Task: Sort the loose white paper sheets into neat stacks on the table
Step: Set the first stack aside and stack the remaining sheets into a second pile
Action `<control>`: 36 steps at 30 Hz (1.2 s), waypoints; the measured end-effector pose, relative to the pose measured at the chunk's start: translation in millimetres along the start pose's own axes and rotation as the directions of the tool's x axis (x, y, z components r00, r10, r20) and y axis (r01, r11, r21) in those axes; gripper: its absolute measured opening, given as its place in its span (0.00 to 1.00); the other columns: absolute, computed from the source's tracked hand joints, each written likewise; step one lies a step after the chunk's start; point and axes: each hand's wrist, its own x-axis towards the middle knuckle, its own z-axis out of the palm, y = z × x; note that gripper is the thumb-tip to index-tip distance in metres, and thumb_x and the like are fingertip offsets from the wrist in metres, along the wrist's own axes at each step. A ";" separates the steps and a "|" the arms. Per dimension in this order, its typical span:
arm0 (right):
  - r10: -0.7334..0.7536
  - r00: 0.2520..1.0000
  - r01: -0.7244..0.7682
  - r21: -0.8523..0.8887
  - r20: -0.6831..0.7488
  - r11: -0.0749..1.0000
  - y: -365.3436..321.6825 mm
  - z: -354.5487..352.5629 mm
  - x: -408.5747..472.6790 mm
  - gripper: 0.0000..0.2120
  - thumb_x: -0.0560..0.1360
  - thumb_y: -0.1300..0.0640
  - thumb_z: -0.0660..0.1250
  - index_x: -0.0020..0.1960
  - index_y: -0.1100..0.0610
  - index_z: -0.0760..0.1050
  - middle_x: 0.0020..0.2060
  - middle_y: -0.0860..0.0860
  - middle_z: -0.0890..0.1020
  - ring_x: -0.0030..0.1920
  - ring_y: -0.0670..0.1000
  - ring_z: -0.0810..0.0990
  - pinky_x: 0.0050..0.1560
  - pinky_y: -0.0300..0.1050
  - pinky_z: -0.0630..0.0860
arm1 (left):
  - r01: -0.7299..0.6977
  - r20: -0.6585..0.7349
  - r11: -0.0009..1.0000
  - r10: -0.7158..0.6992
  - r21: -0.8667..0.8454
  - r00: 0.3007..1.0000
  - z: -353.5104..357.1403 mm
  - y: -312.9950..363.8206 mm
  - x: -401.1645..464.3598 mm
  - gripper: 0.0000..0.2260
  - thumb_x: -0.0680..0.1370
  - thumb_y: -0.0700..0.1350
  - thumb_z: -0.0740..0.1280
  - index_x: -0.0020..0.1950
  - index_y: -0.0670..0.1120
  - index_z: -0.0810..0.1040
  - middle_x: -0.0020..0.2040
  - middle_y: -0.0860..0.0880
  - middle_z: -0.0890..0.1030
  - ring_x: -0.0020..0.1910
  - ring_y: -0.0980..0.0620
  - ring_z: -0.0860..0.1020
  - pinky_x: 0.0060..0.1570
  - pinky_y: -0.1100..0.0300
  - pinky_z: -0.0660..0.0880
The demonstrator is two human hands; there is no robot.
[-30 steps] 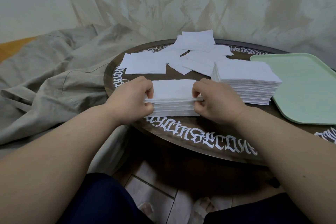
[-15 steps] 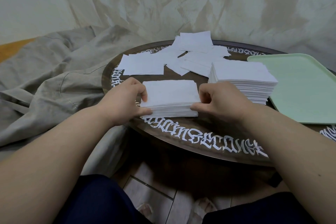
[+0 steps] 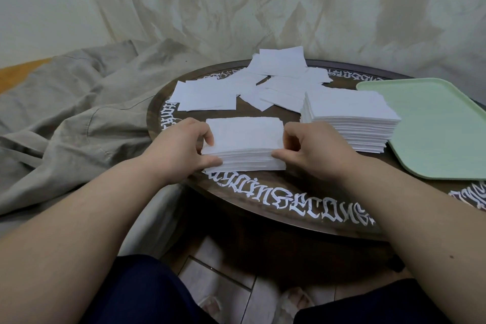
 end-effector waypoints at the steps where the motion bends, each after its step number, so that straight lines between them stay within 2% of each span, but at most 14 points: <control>1: 0.003 1.000 -0.003 0.012 -0.017 1.000 0.4 -0.8 -0.4 0.14 0.72 0.45 0.70 0.40 0.53 0.70 0.32 0.45 0.76 0.35 0.48 0.74 0.36 0.43 0.68 | 0.008 -0.002 1.000 -0.008 -0.011 1.000 -0.3 -0.3 -0.5 0.14 0.67 0.53 0.77 0.44 0.51 0.75 0.47 0.53 0.75 0.43 0.52 0.78 0.49 0.55 0.73; 4: 0.001 1.000 -0.001 0.028 -0.020 1.000 0.1 -1.4 -1.4 0.12 0.73 0.45 0.69 0.44 0.53 0.72 0.34 0.42 0.75 0.36 0.45 0.74 0.37 0.41 0.69 | 0.042 0.003 0.999 -0.042 -0.019 0.999 -1.0 -0.1 -0.9 0.13 0.68 0.52 0.76 0.44 0.51 0.76 0.47 0.51 0.77 0.44 0.52 0.79 0.49 0.55 0.73; 6: -0.016 1.000 0.016 0.012 0.008 1.000 -1.2 0.2 -1.4 0.11 0.74 0.46 0.68 0.44 0.53 0.75 0.35 0.43 0.76 0.38 0.47 0.76 0.40 0.42 0.72 | 0.059 0.013 0.998 -0.059 -0.016 0.998 -0.7 0.3 -0.9 0.13 0.68 0.52 0.76 0.45 0.51 0.76 0.46 0.51 0.77 0.45 0.51 0.79 0.49 0.55 0.74; 9: -0.003 1.000 0.003 0.021 0.007 1.000 -2.2 0.7 -1.4 0.11 0.74 0.45 0.68 0.44 0.53 0.76 0.36 0.44 0.78 0.39 0.47 0.77 0.42 0.43 0.73 | 0.095 0.022 0.995 -0.094 -0.024 0.995 -0.1 -1.9 -1.3 0.15 0.69 0.57 0.74 0.48 0.52 0.75 0.44 0.52 0.79 0.45 0.51 0.78 0.50 0.54 0.74; 11: 0.028 0.999 -0.027 0.033 -0.025 0.999 -1.5 0.0 -1.7 0.13 0.73 0.43 0.67 0.46 0.53 0.76 0.38 0.46 0.79 0.41 0.48 0.77 0.44 0.45 0.74 | 0.122 0.019 0.992 -0.121 -0.039 0.992 0.3 -3.3 -1.2 0.18 0.70 0.60 0.71 0.54 0.53 0.74 0.48 0.53 0.80 0.47 0.51 0.79 0.52 0.54 0.74; 14: 0.045 0.999 -0.043 0.049 -0.022 0.998 -2.4 0.9 -2.4 0.14 0.73 0.43 0.68 0.50 0.53 0.77 0.39 0.46 0.80 0.43 0.50 0.78 0.48 0.47 0.75 | 0.140 0.046 0.988 -0.137 -0.061 0.989 1.0 -2.2 -1.2 0.24 0.72 0.58 0.70 0.65 0.52 0.73 0.59 0.53 0.79 0.50 0.54 0.78 0.56 0.57 0.72; 18: 0.044 0.999 -0.046 0.049 0.031 0.998 -4.4 2.2 -2.8 0.16 0.71 0.43 0.70 0.53 0.53 0.77 0.37 0.45 0.78 0.42 0.49 0.78 0.48 0.44 0.74 | 0.137 0.085 0.983 -0.127 -0.120 0.988 1.2 1.5 -3.0 0.25 0.73 0.55 0.72 0.67 0.50 0.73 0.61 0.51 0.78 0.48 0.56 0.75 0.58 0.60 0.71; 23: 0.056 0.998 -0.057 0.051 0.028 0.997 -1.3 4.7 -1.0 0.14 0.71 0.46 0.72 0.50 0.54 0.78 0.40 0.49 0.82 0.46 0.50 0.80 0.50 0.48 0.76 | 0.142 0.070 0.982 -0.134 -0.122 0.988 0.4 -0.9 -3.9 0.23 0.72 0.54 0.73 0.66 0.52 0.75 0.60 0.52 0.79 0.49 0.54 0.78 0.57 0.61 0.72; 26: 0.057 0.998 -0.058 0.043 0.022 0.997 0.5 7.3 -0.5 0.13 0.71 0.46 0.72 0.49 0.54 0.78 0.42 0.49 0.81 0.46 0.50 0.80 0.49 0.47 0.76 | 0.135 0.085 0.981 -0.124 -0.138 0.989 1.0 -1.2 -5.2 0.26 0.68 0.54 0.76 0.65 0.53 0.75 0.59 0.54 0.78 0.46 0.56 0.77 0.54 0.62 0.70; 29: 0.028 0.999 -0.025 0.060 -0.041 0.998 1.2 6.4 -0.7 0.14 0.70 0.44 0.72 0.48 0.52 0.77 0.47 0.46 0.75 0.43 0.47 0.78 0.46 0.43 0.74 | 0.126 0.054 0.987 -0.120 -0.104 0.991 0.6 -0.2 -4.9 0.21 0.67 0.55 0.77 0.58 0.55 0.77 0.53 0.54 0.79 0.42 0.57 0.78 0.49 0.61 0.70; 32: -0.013 0.998 0.015 0.037 -0.061 0.999 -1.4 6.0 -0.5 0.11 0.71 0.45 0.70 0.48 0.50 0.76 0.49 0.42 0.70 0.40 0.44 0.76 0.44 0.40 0.71 | 0.092 -0.014 0.992 -0.093 -0.086 0.996 -0.3 0.8 -3.4 0.14 0.67 0.53 0.77 0.48 0.52 0.76 0.53 0.53 0.76 0.43 0.54 0.79 0.50 0.57 0.73; 36: -0.057 0.998 0.057 -0.001 -0.024 0.998 -3.6 7.5 1.0 0.07 0.73 0.47 0.70 0.43 0.48 0.74 0.49 0.42 0.72 0.40 0.45 0.74 0.42 0.40 0.68 | 0.065 -0.017 0.996 -0.066 -0.066 0.998 -0.3 1.8 -3.1 0.12 0.68 0.51 0.77 0.41 0.51 0.74 0.53 0.53 0.74 0.43 0.52 0.79 0.49 0.58 0.72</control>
